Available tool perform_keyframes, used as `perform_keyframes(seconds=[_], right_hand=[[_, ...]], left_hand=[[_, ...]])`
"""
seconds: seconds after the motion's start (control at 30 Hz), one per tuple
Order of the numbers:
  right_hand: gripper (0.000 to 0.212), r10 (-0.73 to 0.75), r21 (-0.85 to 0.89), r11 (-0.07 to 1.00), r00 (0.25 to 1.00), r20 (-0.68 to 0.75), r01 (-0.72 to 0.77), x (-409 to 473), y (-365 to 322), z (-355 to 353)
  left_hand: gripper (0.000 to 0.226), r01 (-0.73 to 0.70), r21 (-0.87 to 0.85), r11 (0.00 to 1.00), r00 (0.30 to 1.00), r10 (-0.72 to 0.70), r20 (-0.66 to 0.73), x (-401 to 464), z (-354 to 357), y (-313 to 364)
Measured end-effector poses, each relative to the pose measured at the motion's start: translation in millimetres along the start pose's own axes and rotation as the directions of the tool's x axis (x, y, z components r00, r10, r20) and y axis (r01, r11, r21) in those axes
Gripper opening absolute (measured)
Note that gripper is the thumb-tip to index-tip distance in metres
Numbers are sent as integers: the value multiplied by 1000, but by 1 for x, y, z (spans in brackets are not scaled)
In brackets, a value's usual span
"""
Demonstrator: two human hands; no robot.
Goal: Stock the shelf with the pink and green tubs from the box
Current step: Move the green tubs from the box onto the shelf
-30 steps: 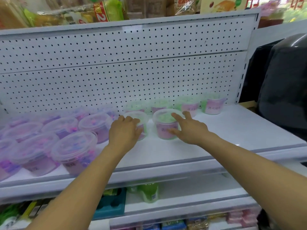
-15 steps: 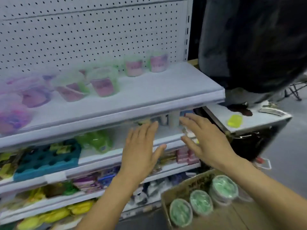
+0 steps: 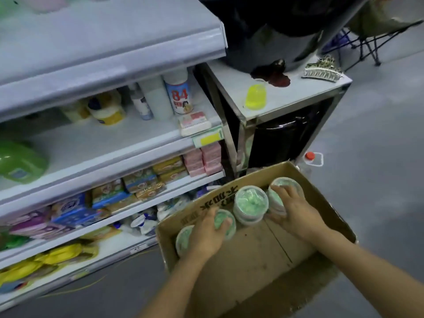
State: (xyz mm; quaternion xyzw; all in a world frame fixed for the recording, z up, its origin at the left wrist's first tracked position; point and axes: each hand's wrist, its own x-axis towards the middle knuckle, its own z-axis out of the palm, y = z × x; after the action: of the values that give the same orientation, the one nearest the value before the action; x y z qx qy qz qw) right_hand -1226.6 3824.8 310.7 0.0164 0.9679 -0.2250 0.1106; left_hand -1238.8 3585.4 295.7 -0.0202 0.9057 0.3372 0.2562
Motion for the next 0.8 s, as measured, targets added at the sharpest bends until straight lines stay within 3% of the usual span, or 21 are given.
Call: perform_keyframes(seconds=[0.13, 0.23, 0.33, 0.5, 0.6, 0.7, 0.8], right_hand=[[89, 161, -134, 980, 981, 105, -147, 31, 56, 40], [102, 194, -241, 957, 974, 118, -161, 55, 91, 66], [113, 183, -314, 938, 979, 89, -147, 77, 113, 85], [118, 262, -162, 954, 964, 45, -252, 102, 124, 92], [118, 271, -206, 943, 962, 16, -262, 110, 122, 93], [113, 294, -248, 925, 956, -10, -287, 109, 118, 88], [104, 364, -124, 925, 931, 29, -358, 104, 114, 73]], left_hand=[[47, 214, -258, 942, 972, -179, 152, 55, 48, 2], [50, 273, -297, 915, 959, -233, 163, 95, 75, 2], [37, 294, -336, 895, 955, -259, 145, 123, 97, -3], [31, 303, -324, 896, 953, -279, 118, 145, 114, -11], [25, 307, -380, 872, 952, -282, 120, 151, 118, -17], [27, 358, -497, 791, 934, -310, 179, 149, 117, -17], [25, 387, -599, 701, 921, -325, 215, 135, 109, -16]])
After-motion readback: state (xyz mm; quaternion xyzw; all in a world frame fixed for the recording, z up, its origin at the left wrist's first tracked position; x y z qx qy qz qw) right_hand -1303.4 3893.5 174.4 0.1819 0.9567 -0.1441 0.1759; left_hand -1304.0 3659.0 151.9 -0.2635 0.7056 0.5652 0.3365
